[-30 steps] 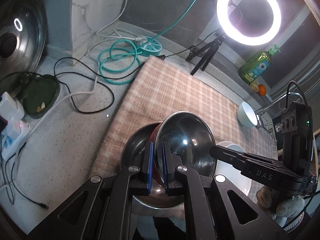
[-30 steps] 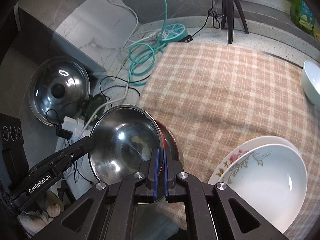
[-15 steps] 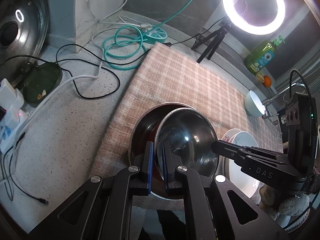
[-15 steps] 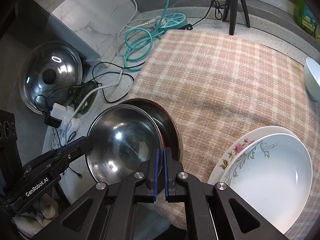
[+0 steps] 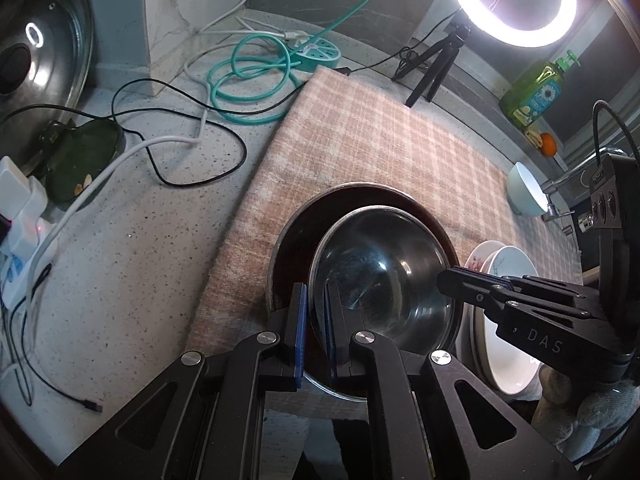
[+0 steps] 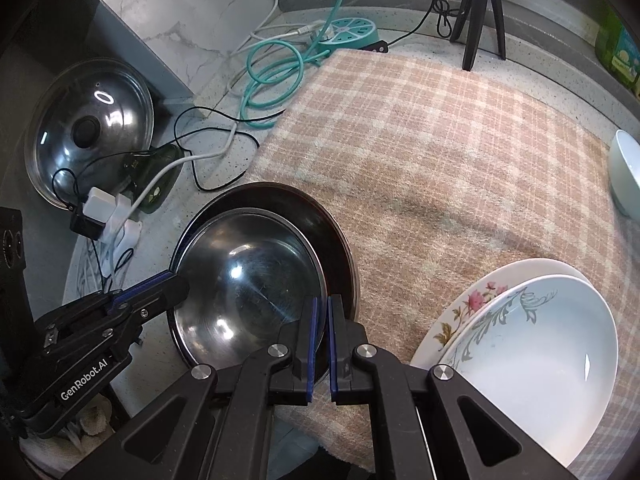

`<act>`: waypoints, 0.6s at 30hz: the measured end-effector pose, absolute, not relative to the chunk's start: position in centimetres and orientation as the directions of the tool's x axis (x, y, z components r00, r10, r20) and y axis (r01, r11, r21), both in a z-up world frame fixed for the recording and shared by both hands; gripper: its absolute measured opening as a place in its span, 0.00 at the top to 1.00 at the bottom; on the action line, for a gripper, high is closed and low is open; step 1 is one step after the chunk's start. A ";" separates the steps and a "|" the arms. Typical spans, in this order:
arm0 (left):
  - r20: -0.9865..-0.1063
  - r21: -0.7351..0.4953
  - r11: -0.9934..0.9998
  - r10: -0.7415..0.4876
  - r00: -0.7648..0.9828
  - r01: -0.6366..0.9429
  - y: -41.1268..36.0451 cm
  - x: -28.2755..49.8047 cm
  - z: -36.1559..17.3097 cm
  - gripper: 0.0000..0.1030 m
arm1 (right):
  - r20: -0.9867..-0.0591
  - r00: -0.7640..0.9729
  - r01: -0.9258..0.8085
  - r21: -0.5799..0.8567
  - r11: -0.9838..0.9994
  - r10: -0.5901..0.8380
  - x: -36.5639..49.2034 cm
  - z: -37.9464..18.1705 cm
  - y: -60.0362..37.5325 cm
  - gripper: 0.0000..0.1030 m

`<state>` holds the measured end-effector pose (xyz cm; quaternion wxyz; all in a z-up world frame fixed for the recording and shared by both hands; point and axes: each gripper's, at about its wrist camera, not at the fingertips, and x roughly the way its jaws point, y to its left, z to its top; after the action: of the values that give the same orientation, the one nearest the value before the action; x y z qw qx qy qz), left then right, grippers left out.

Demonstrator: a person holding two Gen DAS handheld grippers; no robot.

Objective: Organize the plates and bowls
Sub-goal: 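Lower the red pot into the steel bowl with both grippers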

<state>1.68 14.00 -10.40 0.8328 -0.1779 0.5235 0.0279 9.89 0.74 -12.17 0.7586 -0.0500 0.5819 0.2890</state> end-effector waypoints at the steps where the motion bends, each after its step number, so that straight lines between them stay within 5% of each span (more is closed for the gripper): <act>1: -0.882 -0.263 0.936 -0.135 0.451 -0.234 14.0 1.7 -10.4 0.94 | -0.914 0.159 -0.502 0.252 0.827 0.374 9.9 -12.2 0.9 0.95; 18: -0.892 -0.216 0.949 -0.095 0.442 -0.230 13.6 2.2 -10.9 0.94 | -0.926 0.166 -0.516 0.211 0.830 0.339 10.1 -12.7 1.7 0.94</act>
<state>2.19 13.64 -10.92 0.8349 -0.1546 0.5267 0.0404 10.15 1.68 -12.74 0.7599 -0.0763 0.5811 0.2812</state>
